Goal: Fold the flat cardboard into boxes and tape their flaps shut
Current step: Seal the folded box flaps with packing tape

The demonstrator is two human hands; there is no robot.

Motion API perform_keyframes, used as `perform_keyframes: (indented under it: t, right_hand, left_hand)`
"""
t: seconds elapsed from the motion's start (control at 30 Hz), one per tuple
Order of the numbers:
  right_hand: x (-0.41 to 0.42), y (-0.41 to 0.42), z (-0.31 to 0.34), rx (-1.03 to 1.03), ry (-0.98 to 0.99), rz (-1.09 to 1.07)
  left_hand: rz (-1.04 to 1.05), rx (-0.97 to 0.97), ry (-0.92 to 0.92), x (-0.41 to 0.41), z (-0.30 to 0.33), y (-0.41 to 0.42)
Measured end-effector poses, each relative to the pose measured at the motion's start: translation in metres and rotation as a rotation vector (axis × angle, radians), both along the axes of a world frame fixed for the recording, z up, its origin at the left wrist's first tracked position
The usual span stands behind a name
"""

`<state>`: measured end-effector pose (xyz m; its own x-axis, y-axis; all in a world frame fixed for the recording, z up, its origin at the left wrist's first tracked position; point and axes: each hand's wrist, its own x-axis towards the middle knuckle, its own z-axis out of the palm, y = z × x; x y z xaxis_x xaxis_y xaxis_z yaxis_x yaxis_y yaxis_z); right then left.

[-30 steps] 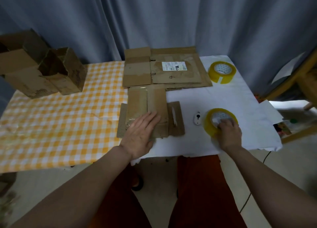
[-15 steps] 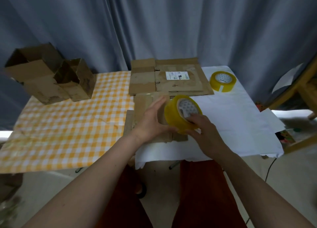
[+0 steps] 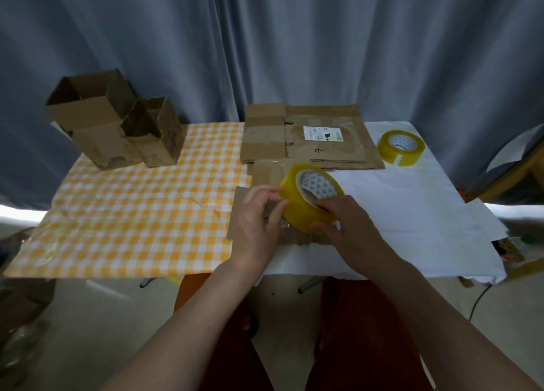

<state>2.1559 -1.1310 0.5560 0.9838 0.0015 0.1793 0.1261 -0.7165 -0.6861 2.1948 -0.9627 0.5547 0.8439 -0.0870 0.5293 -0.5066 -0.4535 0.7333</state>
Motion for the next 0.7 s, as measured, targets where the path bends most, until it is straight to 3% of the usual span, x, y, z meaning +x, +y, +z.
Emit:
perform_keyframes:
  t: [0.07,0.17,0.27,0.33,0.4,0.53,0.7]
  right_hand:
    - [0.0,0.004,0.006,-0.041,-0.048,0.016]
    - [0.002,0.002,0.009,-0.07,-0.23,-0.078]
    - [0.006,-0.004,0.007,0.303,-0.265,-0.248]
    - [0.01,0.002,0.002,0.572,-0.126,-0.27]
    - [0.01,0.008,-0.004,0.678,-0.108,-0.275]
    - [0.006,-0.01,-0.007,0.363,-0.264,-0.301]
    - [0.002,-0.039,-0.027,0.224,-0.119,-0.546]
  left_hand:
    - [0.027,-0.049,0.012,-0.001,0.004,0.002]
    - [0.121,-0.256,0.274,0.003,0.01,0.008]
    - [0.039,-0.615,0.568,0.001,0.014,0.009]
    - [-0.033,-0.73,0.655,-0.002,0.014,0.005]
    - [-0.033,-0.754,0.721,-0.003,0.013,0.003]
    - [0.224,-0.668,0.779,0.001,0.003,0.022]
    - [0.241,-0.6,0.919,0.002,-0.008,0.042]
